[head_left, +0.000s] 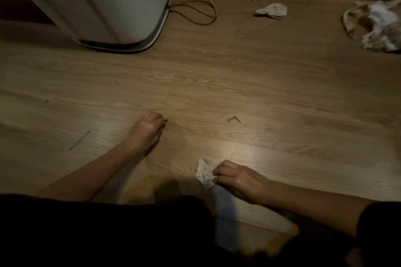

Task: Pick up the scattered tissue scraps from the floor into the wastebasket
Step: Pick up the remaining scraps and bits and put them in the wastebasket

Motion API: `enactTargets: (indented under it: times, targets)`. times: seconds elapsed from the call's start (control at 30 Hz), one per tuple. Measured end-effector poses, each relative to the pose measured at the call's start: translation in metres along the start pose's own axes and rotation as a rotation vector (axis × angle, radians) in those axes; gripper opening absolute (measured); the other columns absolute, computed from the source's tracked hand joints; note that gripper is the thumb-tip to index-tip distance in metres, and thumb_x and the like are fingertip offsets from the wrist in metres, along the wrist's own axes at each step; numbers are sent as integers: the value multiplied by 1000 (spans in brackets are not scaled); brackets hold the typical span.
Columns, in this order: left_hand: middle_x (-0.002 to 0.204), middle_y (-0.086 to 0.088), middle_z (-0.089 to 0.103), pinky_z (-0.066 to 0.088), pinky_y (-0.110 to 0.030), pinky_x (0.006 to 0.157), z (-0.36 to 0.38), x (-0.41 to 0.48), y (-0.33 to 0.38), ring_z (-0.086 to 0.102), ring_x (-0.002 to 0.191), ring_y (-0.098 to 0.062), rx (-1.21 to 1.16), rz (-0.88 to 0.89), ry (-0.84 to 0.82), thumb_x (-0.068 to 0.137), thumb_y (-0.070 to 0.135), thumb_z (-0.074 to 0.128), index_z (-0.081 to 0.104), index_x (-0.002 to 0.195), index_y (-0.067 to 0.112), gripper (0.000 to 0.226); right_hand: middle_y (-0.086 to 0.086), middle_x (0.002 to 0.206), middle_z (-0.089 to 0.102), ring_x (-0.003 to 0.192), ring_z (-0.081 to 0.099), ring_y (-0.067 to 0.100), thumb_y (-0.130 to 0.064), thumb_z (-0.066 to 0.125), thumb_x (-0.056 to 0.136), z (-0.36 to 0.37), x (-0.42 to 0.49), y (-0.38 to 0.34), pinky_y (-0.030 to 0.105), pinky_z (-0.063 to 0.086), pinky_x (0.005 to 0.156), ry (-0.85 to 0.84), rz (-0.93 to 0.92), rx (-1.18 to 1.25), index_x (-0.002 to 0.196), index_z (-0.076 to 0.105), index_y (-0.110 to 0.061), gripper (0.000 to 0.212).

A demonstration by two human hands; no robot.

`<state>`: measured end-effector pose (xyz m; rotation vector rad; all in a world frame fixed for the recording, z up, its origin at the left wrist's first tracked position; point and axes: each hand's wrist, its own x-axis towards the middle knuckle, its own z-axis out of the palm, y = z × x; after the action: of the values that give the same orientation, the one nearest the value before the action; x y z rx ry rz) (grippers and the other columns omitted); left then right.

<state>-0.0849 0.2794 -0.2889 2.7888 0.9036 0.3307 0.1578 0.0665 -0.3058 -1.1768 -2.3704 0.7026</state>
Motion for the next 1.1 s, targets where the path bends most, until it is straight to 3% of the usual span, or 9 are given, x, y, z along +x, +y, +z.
enactTargets:
  times: [0.13,0.3,0.5,0.57,0.67,0.8,0.93,1.03,1.1]
  targets:
    - [82,-24,65,39,-32,72,-10,3,-7,55,77,-33,14,-42,60,86,13,46,61,75,-4,25,14,97,62,91,54,26,-7,47,94,-6,22,11,34,47,79,99,65,33,94,63,-3,16]
    - [80,-24,65,39,-31,72,-25,25,-5,56,77,-33,7,0,103,87,16,45,63,74,-5,30,12,91,69,86,61,25,-3,65,81,-52,48,50,37,48,78,469,384,74,87,70,-8,10]
    - [83,-25,66,46,-36,69,-58,101,4,64,73,-37,55,279,33,86,11,45,66,80,-7,27,19,88,69,84,64,34,8,67,74,-154,54,121,35,48,78,536,502,-112,86,72,-2,17]
    - [81,-24,67,48,-36,65,-65,141,14,62,73,-35,75,365,73,85,8,45,66,77,-6,26,19,88,70,83,65,33,7,69,75,-186,50,142,30,46,77,580,551,-181,85,73,-1,14]
    - [85,-24,67,43,-32,71,-78,207,32,54,82,-26,58,502,114,85,8,47,66,79,-6,24,19,91,70,84,66,30,6,68,77,-227,38,171,26,45,77,653,634,-235,87,72,1,12]
    - [83,-23,68,49,-34,67,-82,302,77,64,73,-34,86,652,139,84,9,47,66,78,-3,24,18,93,70,86,65,31,5,67,78,-282,15,205,26,43,75,664,716,-306,88,72,0,12]
    - [77,-22,66,56,-35,54,-78,393,150,64,67,-35,19,640,175,80,5,49,65,73,-3,20,18,92,72,85,67,32,6,66,78,-345,-17,205,27,46,72,711,752,-349,86,73,0,12]
    - [80,-22,67,56,-37,60,-86,447,222,63,73,-37,-17,626,172,75,-7,62,67,76,-5,5,15,89,71,85,66,28,3,67,78,-397,-53,189,22,42,72,767,787,-351,85,73,-3,11]
    - [86,-22,66,54,-43,68,-97,481,279,61,81,-38,-59,607,166,79,-5,59,67,82,-5,9,14,88,71,84,64,25,3,68,78,-436,-88,172,15,37,71,887,839,-354,84,73,-3,10]
